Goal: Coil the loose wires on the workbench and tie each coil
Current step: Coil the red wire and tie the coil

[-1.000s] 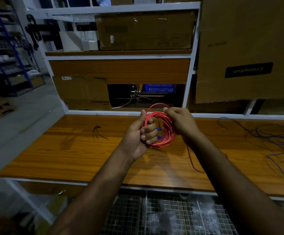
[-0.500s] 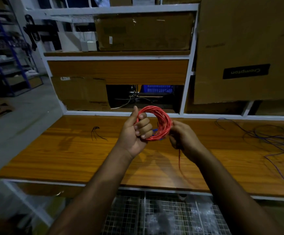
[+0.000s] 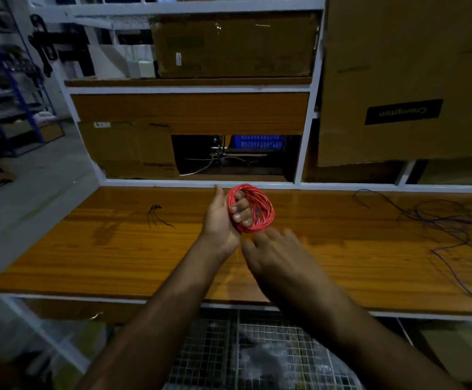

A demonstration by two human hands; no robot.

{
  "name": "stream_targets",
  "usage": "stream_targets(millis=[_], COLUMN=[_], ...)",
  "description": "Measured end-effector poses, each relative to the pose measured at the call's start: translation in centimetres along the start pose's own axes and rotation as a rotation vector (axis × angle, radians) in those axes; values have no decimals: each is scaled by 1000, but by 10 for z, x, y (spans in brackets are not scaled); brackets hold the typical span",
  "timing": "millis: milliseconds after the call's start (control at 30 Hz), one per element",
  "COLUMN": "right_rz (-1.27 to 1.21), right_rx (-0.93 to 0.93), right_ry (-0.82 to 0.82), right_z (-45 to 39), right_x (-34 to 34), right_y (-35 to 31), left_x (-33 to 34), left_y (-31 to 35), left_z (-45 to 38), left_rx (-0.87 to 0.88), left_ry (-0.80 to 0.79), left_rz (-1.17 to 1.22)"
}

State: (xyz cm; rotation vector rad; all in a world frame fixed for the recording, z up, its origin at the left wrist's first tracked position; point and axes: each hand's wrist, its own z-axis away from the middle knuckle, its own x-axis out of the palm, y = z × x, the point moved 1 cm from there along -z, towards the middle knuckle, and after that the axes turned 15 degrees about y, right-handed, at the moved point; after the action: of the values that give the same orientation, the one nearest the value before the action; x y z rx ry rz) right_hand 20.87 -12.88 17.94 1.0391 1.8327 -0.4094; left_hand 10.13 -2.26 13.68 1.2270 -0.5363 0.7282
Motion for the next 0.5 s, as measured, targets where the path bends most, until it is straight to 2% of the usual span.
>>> stream_targets(millis=[33,167,300,500], right_rz=[-22,-308,-525,-546], right_rx=[-38,-41,-64,29], right_ry=[15,-130,-308,-73], right_z=[-10,-42,-62,-91], right_x=[-6,-29,-42,-27], right_y=[2,26,49,81], left_x=[0,-2,-4,0], left_y=[-3,-11,-19,-19], left_z=[4,21,30,32], left_rx=[-24,13,106,3], left_ry=[24,59,28,-133], left_rz=[-27,-235,-182,-205])
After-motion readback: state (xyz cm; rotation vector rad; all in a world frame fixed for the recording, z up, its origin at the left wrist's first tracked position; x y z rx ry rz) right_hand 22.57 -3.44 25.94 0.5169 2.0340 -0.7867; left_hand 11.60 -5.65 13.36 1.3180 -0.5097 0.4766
